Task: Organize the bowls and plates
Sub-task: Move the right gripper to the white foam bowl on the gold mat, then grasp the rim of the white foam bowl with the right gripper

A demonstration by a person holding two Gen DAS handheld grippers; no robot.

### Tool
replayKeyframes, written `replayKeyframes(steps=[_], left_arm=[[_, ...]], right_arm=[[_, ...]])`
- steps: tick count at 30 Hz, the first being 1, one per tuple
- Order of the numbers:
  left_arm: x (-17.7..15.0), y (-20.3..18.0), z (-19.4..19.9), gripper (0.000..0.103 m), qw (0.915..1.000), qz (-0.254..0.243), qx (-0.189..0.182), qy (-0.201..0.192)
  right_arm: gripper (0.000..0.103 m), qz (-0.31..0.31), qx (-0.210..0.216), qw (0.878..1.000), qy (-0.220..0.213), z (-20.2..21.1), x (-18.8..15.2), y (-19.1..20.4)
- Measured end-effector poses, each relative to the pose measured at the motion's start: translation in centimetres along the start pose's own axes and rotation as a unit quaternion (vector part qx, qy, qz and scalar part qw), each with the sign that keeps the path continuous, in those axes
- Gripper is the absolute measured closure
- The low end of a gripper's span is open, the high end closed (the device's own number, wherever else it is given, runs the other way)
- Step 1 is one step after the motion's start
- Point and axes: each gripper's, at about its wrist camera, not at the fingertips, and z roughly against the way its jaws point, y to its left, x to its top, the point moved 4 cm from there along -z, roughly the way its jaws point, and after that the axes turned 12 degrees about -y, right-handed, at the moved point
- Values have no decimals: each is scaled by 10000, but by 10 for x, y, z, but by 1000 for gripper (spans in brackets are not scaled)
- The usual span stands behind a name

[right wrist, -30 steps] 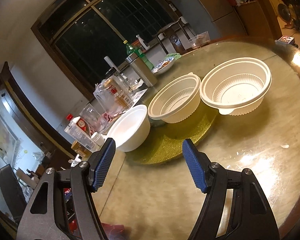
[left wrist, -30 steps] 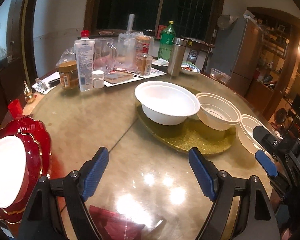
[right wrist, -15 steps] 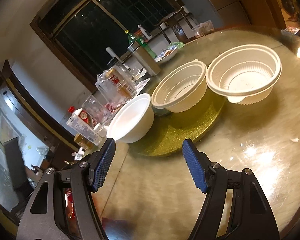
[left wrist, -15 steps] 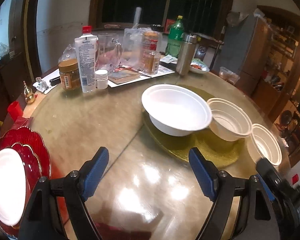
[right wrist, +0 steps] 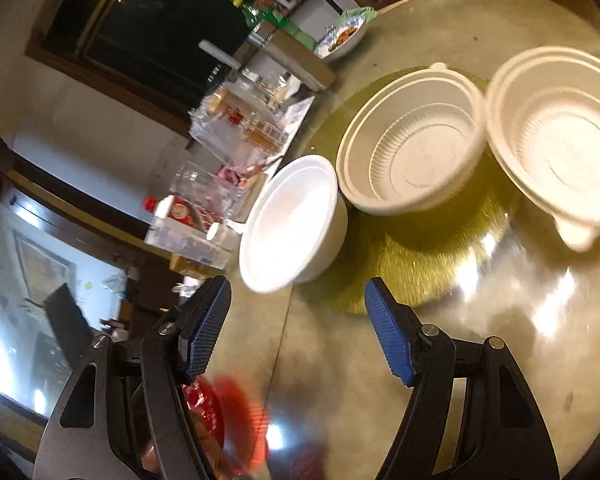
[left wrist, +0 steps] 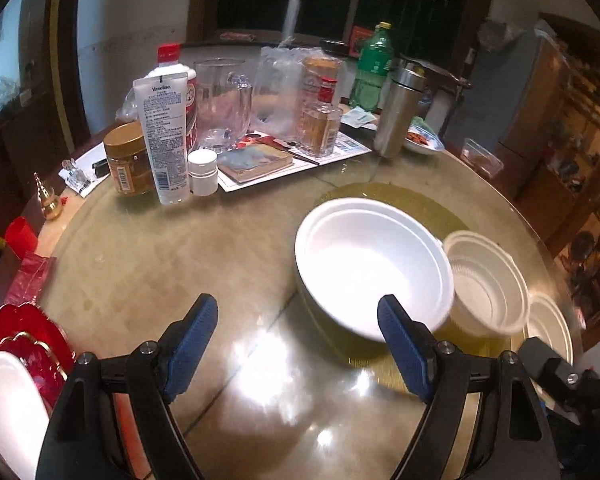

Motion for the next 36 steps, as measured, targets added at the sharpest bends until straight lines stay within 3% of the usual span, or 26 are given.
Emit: replayKeyframes(steps=[3,8,18,21,23,24,25,27,29,31,36], left_arm=[[0,-6,-16,21,9998,-67,-23,209],[2,3,-30,21,9997,158,27,201],[-2,7,-66,21,9958,247,305,823],[-6,11,-75,21,9944,284,393,941],[-8,11,-78,22,9942,308,357,968],[-8,10,-78,22,9946,270,332,943],[-7,10,-78,26,9949,254,350,906],[-7,10,-79,46,9953,210,366,868],[-12,11,-86,72,9936,310,206,1062],[-17,8,-90,83,9932,304,82,1122],[-14,4,-81,86,9956,164,114,914]], right_arm=[[33,-213,71,9995,204,-24,4,1],[33,-199,-83,9994,255,-51,5,2],[34,212,-771,9963,319,-83,18,6],[53,291,-950,9946,301,-87,19,6],[77,376,-1108,9925,343,-92,19,5],[81,403,-1171,9915,406,-96,19,4],[87,410,-1239,9904,465,-99,17,2],[89,422,-1323,9890,504,-101,15,-1],[92,474,-1308,9891,484,-101,12,1],[94,557,-1260,9892,505,-101,7,5],[95,581,-1263,9893,452,-94,-3,3]])
